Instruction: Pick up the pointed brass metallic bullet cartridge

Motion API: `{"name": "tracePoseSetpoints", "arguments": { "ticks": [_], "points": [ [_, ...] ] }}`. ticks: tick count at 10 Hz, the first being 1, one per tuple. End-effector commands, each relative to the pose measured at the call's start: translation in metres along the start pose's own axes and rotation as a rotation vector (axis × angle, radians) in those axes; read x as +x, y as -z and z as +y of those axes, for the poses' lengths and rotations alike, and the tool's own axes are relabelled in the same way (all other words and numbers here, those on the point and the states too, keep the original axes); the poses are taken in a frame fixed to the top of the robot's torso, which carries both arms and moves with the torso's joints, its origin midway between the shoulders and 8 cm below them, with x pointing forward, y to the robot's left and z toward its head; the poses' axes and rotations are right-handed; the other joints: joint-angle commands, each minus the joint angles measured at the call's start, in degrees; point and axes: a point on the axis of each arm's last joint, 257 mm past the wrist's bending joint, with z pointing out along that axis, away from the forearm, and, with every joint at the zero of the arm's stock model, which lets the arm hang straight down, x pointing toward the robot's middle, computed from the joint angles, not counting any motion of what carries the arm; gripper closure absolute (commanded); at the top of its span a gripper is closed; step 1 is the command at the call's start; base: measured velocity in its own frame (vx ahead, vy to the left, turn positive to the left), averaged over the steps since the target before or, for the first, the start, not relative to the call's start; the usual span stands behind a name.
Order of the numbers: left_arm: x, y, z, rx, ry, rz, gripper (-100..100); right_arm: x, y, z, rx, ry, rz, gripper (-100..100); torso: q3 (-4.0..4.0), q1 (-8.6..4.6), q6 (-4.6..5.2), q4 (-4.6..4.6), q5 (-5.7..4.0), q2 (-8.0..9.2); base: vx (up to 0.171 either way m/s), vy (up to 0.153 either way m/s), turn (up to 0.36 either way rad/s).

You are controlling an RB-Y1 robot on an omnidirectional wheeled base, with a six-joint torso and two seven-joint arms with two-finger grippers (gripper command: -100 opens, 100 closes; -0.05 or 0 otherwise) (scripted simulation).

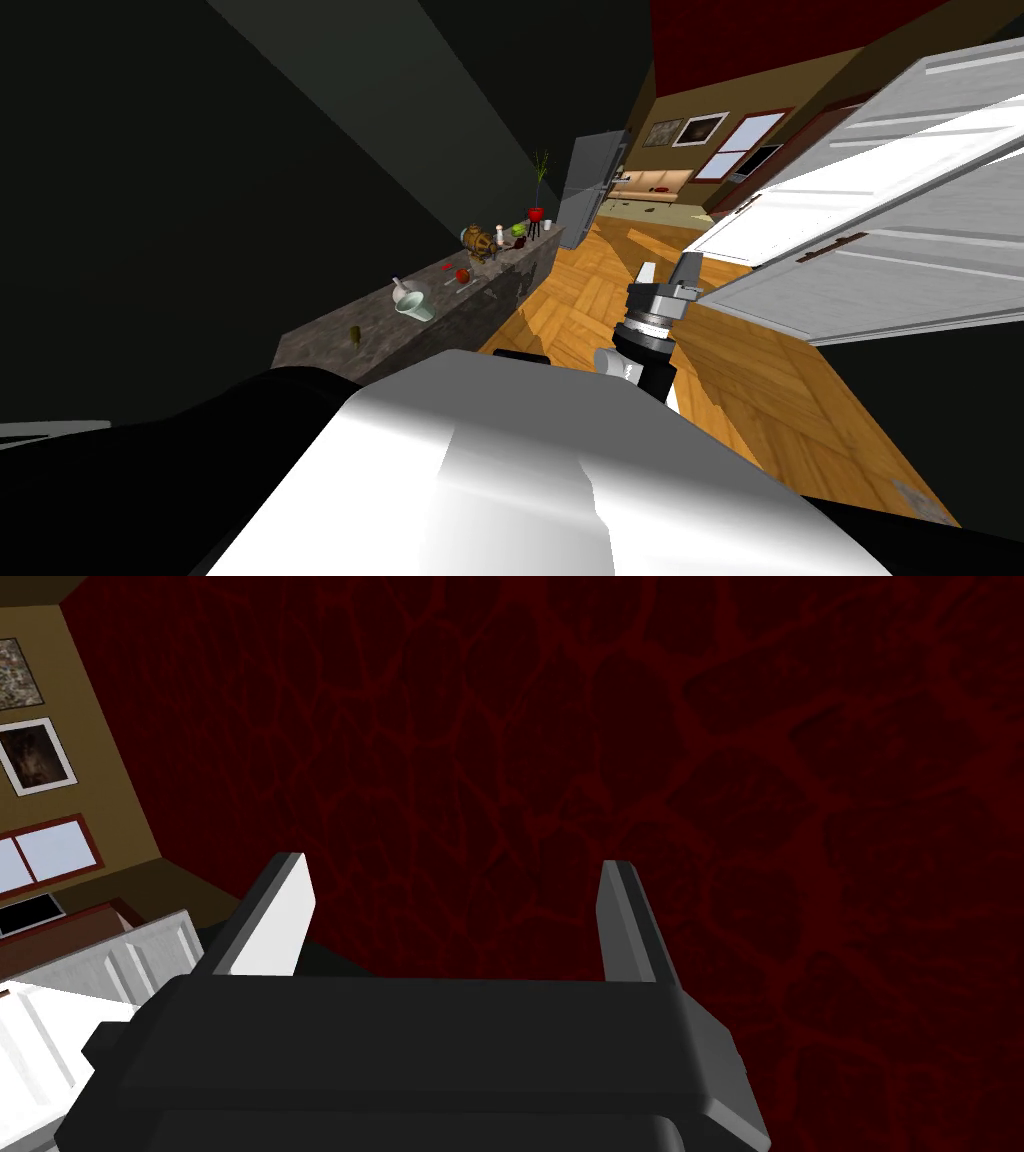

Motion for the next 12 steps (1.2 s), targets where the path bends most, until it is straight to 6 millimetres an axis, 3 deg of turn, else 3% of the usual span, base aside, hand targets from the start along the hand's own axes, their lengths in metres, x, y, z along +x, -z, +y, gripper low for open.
{"name": "tracePoseSetpoints", "arguments": {
  "ticks": [1,4,5,8,12],
  "points": [
    [-0.024,0.027,0.013,-0.058,0.022,-0.049,-100,0.0,0.0,0.0,0.0,0.0,0.0,0,0.0,0.0,0.0,0.0,0.0,0.0,0.038,0.045,-0.167],
    [-0.079,0.084,0.025,-0.141,0.062,-0.175,-100,0.0,0.0,0.0,0.0,0.0,0.0,0,-0.12,0.35,0.06,-0.05,0.06,-0.2,0.066,0.118,-0.251],
    [-0.08,0.085,0.026,-0.143,0.062,-0.178,-100,0.0,0.0,0.0,0.0,0.0,0.0,0,-0.14,0.4,0.05,-0.06,0.1,-0.24,0.068,0.107,-0.072],
    [-0.111,0.106,0.021,-0.149,0.083,-0.256,-100,0.0,0.0,0.0,0.0,0.0,0.0,0,-0.1,0.24,-0.03,-0.04,0.09,-0.16,0.054,0.103,-0.097],
    [-0.148,0.12,0.004,-0.118,0.11,-0.35,-100,0.0,0.0,0.0,0.0,0.0,0.0,0,-0.06,0.69,-0.02,-0.02,0.18,-0.09,0.043,0.198,-0.128]
  ]
}}
